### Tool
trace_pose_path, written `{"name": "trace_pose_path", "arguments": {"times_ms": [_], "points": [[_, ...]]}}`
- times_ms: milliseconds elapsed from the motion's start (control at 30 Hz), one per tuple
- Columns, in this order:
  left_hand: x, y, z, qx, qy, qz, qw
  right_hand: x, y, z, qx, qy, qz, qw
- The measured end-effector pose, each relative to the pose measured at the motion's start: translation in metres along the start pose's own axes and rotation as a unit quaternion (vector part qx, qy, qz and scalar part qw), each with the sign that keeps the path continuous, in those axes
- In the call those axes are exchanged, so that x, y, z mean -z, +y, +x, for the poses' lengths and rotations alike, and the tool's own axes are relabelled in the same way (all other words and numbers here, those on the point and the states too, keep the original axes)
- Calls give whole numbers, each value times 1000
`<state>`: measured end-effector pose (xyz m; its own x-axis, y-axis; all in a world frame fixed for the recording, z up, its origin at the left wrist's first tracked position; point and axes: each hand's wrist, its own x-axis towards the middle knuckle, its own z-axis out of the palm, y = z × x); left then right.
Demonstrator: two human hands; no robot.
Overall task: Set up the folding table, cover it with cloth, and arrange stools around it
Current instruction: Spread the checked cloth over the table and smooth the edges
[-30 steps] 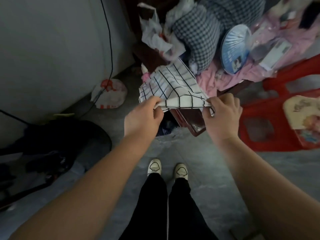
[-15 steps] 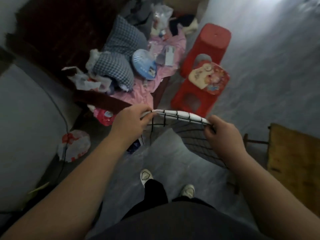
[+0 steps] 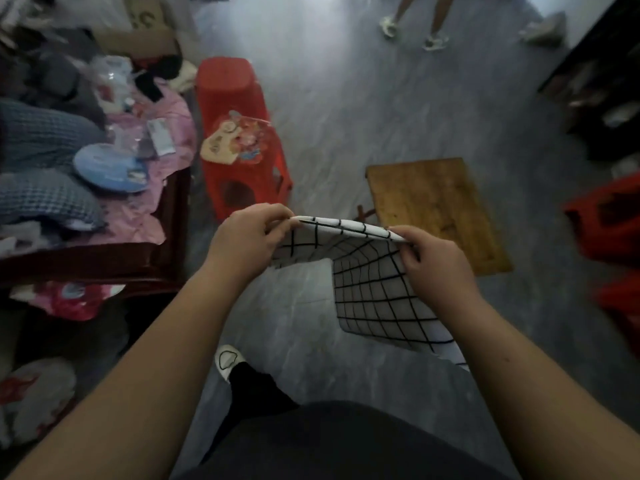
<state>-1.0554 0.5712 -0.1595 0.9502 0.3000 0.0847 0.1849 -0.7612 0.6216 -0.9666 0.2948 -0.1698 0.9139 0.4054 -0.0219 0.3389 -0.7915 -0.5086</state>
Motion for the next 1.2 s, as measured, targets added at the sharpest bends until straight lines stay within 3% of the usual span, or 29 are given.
{"name": "trace_pose_path", "arguments": {"times_ms": [267,467,733,967,1200], "points": [[-139,189,17,-90,-76,-34,992,122,175,-90,-150,92,31,984],[-216,277,62,-102,-174,-87,975,172,276,-94,-219,79,84,969],[-305,346,155,-76,-235,-145,958,217,382,-15,-260,61,125,956],[-338,399,222,-46,-211,-175,960,264,447,70,-232,79,152,958],[-365,408,248,-10,-224,-85,971,293,501,148,-210,48,275,937]]}}
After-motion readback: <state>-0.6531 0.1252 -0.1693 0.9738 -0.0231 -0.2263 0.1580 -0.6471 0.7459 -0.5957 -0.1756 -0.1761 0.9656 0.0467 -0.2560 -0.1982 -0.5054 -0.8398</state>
